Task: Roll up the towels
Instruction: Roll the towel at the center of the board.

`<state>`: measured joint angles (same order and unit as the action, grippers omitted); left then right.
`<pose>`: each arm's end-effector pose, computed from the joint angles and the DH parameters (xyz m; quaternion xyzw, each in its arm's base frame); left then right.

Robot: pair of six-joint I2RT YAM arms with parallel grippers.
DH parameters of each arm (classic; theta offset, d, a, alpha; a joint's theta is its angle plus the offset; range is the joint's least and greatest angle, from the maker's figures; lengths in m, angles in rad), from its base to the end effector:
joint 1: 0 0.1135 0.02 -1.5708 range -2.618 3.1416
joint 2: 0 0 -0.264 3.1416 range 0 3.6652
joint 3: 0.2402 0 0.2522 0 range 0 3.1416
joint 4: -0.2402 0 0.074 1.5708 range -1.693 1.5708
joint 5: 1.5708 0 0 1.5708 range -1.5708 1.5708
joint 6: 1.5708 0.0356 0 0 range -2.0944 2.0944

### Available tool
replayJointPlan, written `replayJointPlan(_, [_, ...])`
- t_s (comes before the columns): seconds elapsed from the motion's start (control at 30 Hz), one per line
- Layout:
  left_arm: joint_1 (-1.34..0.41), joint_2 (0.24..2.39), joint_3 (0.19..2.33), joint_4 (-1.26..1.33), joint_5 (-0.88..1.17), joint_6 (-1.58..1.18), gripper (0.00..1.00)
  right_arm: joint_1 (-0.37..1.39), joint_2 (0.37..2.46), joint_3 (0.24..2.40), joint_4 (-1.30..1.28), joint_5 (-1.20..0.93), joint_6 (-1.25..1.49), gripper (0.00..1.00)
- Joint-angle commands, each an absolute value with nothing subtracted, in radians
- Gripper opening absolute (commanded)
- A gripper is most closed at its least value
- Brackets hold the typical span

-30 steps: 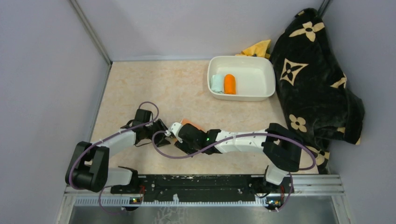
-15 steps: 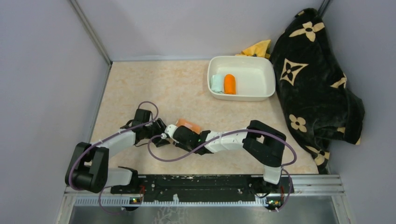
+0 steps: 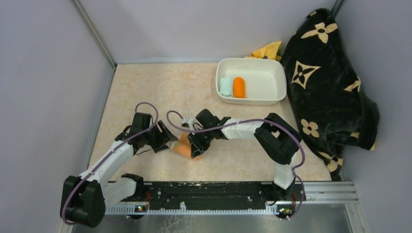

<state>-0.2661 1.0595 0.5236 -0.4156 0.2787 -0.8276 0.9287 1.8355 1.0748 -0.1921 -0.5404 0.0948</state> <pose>0.1855 -0.0607 0.1821 -0.2207 0.9180 -0.2699 0.1890 0.2060 0.3060 0.1577 -0.4460 0.8066 0.3652 0.1310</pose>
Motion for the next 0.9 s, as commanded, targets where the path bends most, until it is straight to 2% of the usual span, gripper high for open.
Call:
replayJointPlan(0.0, [-0.265,0.993,0.538,-0.525,0.293,-0.814,0.71,0.874,1.918,1.109,-0.175,-0.918,0.24,0.04])
replayJointPlan(0.23, [-0.268,0.989,0.478,-0.441,0.37,-0.871,0.7,0.777,2.062,1.148,-0.151,-1.015,0.42,0.05])
replayJointPlan(0.4, [-0.273,1.067,0.459,-0.365,0.367,-0.872,0.69,0.753,2.112,1.15,-0.174,-0.983,0.456,0.07])
replayJointPlan(0.53, [-0.28,1.178,0.461,-0.284,0.36,-0.862,0.66,0.753,2.093,1.141,-0.183,-0.935,0.448,0.13])
replayJointPlan(0.67, [-0.282,1.284,0.475,-0.261,0.344,-0.839,0.6,0.754,1.985,1.124,-0.201,-0.81,0.404,0.28])
replayJointPlan(0.87, [-0.282,1.309,0.461,-0.268,0.305,-0.834,0.57,0.803,1.763,1.134,-0.311,-0.498,0.267,0.52])
